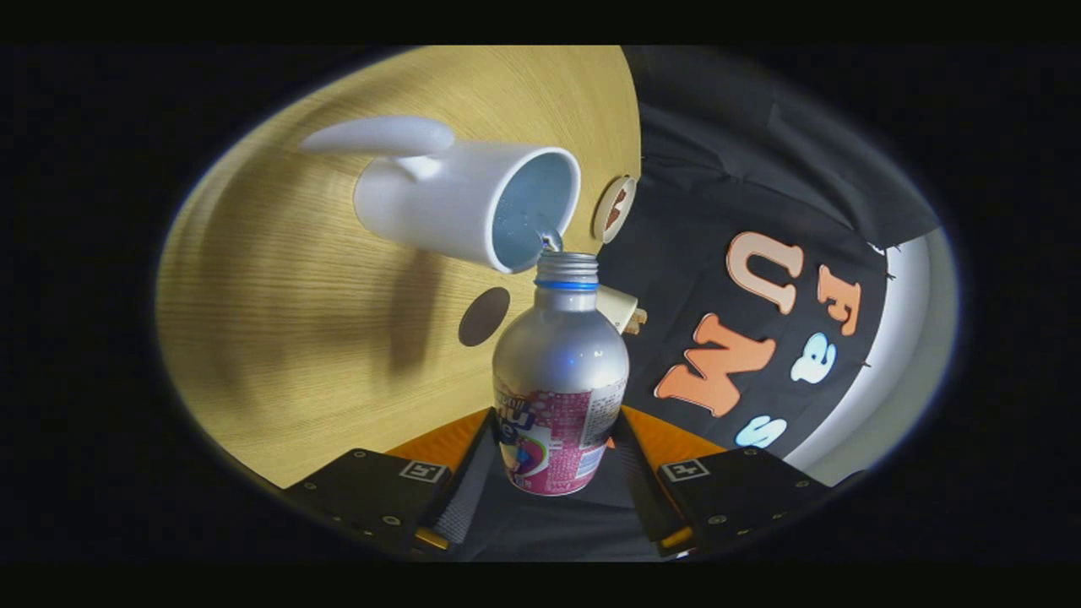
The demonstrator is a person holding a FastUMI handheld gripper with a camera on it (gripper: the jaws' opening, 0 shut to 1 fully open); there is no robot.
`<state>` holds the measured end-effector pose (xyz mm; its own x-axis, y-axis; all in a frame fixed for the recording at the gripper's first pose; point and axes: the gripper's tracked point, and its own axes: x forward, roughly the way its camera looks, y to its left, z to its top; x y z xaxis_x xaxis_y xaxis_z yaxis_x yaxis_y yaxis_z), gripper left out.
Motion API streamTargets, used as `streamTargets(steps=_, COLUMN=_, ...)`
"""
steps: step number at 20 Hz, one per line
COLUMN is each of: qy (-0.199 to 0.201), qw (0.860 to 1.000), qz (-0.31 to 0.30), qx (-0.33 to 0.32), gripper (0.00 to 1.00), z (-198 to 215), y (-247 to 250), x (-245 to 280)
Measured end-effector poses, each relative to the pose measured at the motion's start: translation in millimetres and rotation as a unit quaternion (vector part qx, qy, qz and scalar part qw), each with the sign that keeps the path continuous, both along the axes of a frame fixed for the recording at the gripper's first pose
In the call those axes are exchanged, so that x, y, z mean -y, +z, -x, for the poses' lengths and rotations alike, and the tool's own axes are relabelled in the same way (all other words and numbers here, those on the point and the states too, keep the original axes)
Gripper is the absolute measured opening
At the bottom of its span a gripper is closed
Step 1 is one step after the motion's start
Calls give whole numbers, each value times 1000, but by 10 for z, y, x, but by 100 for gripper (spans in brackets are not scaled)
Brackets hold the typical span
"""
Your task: Take the bottle from table, then pour the juice into the cup, finally place the bottle on the coaster
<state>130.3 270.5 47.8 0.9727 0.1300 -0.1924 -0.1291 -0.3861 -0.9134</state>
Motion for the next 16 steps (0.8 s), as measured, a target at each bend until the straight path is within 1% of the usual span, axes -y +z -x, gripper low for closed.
streamTargets(steps=13, qy=0, qw=999, qz=49, qx=14, gripper=77, z=-1, y=180, x=60)
streamTargets(steps=16, qy=4, qw=998, qz=59, qx=16, gripper=77, z=17, y=217, x=8)
